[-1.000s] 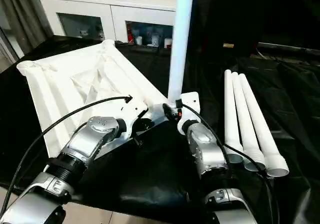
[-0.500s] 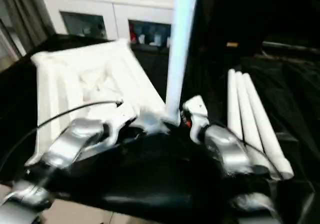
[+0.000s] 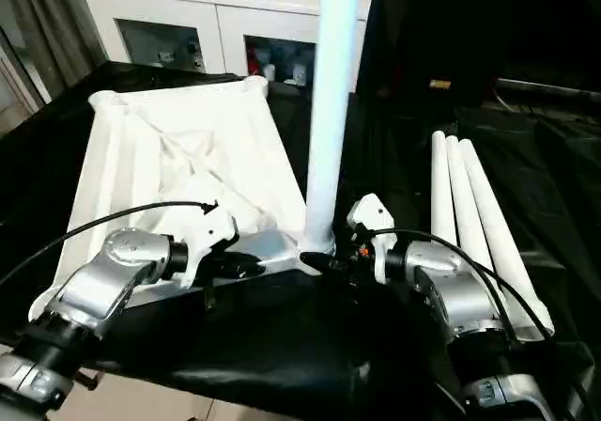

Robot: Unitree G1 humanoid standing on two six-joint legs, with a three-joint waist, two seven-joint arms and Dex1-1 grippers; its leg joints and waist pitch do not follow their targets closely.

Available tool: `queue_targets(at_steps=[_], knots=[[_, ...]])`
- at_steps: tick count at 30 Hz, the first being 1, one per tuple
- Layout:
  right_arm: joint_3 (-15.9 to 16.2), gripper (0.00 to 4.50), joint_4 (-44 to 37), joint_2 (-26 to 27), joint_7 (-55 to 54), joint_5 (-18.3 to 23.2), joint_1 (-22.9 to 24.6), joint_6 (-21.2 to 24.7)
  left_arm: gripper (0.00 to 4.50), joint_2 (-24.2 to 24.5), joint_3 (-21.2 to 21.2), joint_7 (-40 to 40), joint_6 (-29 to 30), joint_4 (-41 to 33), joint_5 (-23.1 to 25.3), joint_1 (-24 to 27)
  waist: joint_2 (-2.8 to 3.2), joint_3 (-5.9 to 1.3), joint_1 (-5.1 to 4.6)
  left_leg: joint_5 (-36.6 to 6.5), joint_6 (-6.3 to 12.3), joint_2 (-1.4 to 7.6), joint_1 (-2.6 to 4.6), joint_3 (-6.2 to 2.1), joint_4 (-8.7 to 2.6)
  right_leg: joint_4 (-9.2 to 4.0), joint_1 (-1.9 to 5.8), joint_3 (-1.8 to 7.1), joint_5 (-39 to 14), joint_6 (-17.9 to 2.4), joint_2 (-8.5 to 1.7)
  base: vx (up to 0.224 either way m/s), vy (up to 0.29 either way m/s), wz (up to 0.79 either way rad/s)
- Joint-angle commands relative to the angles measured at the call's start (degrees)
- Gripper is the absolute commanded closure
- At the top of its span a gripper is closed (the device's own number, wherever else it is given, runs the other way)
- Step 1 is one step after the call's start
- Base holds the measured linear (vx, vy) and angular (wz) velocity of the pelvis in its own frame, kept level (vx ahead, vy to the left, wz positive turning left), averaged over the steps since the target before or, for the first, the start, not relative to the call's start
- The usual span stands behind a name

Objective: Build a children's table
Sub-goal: Rotate leg to tighten

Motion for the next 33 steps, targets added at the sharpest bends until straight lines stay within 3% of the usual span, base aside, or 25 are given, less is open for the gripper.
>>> queue_targets(at_steps=[1,4,10,13,16,18,20,24,25,28,33], knots=[[1.4,1.36,-1.12,0.33,1.5,0.04,0.17,-0.16,4.5,-0.56,-1.76,-1.63,0.51,-1.49,-1.53,0.6,-0.77,-3.61,0.09,-5.68,4.9,2.0,0.32,-0.25,-3.65,-3.57,3.3,2.2,-3.45,-14.63,-4.14,0.0,0.0,0.0],[1.21,1.65,-0.9,0.59,1.08,0.1,0.3,-0.24,4.5,-0.66,-1.83,-1.55,0.68,-1.63,-1.42,0.68,-0.78,-3.63,0.02,-5.44,4.79,1.94,0.37,-0.2,-3.59,-3.57,3.25,2.22,-3.37,-14.49,-4.04,0.0,0.0,0.0],[-0.02,1.74,-0.37,2.59,-2.94,0.02,1.21,0.15,4.5,-1.7,-1.68,-0.25,1.17,-1.08,-0.79,0.39,-0.63,-3.58,-0.04,-5.71,4.57,1.91,0.39,-0.2,-3.64,-3.64,3.21,2.23,-3.51,-14.46,-4.05,0.0,0.0,0.0],[-1.35,1.75,2.25,4.94,-9.9,-1.66,0.94,-0.67,4.5,-3.68,-0.82,3.54,1.12,1.25,0.16,-0.71,-0.61,-3.45,-0.3,-6.86,3.68,1.9,0.44,-0.27,-3.83,-3.91,3.12,2.18,-5.71,-14.15,-4.02,0.0,0.0,0.0],[-4.12,1.75,6.14,8.71,-20.89,-2.95,-0.36,-0.86,4.5,-6.28,0.34,9.8,1.15,5.19,1.96,-2.86,-0.51,-3.07,-0.9,-10.41,1.7,1.65,0.57,-0.29,-4.09,-4.69,2.8,2.2,-12.84,-12.54,-4.05,0.0,0.0,0.0],[-6.21,1.76,8.28,11.29,-28.19,-3.35,-1.39,-0.99,4.5,-8.23,1.56,15.02,1.38,8.19,3.05,-4.63,-0.61,-3.23,-0.95,-10.21,0.79,1.55,0.57,-0.43,-4.14,-4.86,3.0,2.26,-15.08,-11.35,-4.21,0.0,0.0,0.0],[-8.56,1.76,9.97,15.34,-37.87,-3.56,-2.76,0.85,4.5,-10.81,3.23,21.28,3.76,11.49,3.74,-7.19,-0.48,-3.24,-0.94,-10.46,0.34,1.56,0.79,-0.43,-4.16,-5.04,2.66,2.33,-15.87,-10.7,-4.2,0.0,0.0,0.0],[-7.87,1.76,10.0,17.68,-41.12,-4.64,-3.24,0.72,4.5,-12.24,3.95,24.33,4.56,12.76,4.16,-8.57,-0.47,-3.38,-0.92,-9.62,0.35,1.56,0.58,-0.46,-4.19,-4.81,2.75,2.29,-12.93,-10.87,-4.04,0.0,0.0,0.0],[-6.34,1.76,9.03,18.38,-39.06,-5.11,-2.8,-0.76,4.5,-12.48,3.49,23.56,4.19,12.45,4.3,-8.58,-0.4,-3.64,-0.82,-8.15,1.02,1.6,0.38,-0.46,-4.05,-4.41,2.95,2.29,-9.1,-11.39,-4.03,0.0,0.0,0.0],[-6.0,1.06,8.44,18.96,-37.05,-4.46,-2.41,-1.86,4.5,-12.21,2.38,21.4,3.09,11.8,4.41,-7.94,-0.4,-3.7,-0.68,-6.45,2.55,1.55,0.18,-0.37,-3.91,-4.06,3.19,2.26,-4.34,-12.57,-4.06,0.0,0.0,0.0],[-5.26,0.8,8.25,17.74,-36.79,-5.55,-2.58,-3.45,4.5,-11.07,0.92,18.49,1.73,10.79,3.88,-6.72,-0.19,-3.5,-0.78,-8.37,2.44,1.65,0.35,-0.39,-4.07,-4.44,3.13,2.23,-7.25,-12.69,-4.14,0.0,0.0,0.0]])
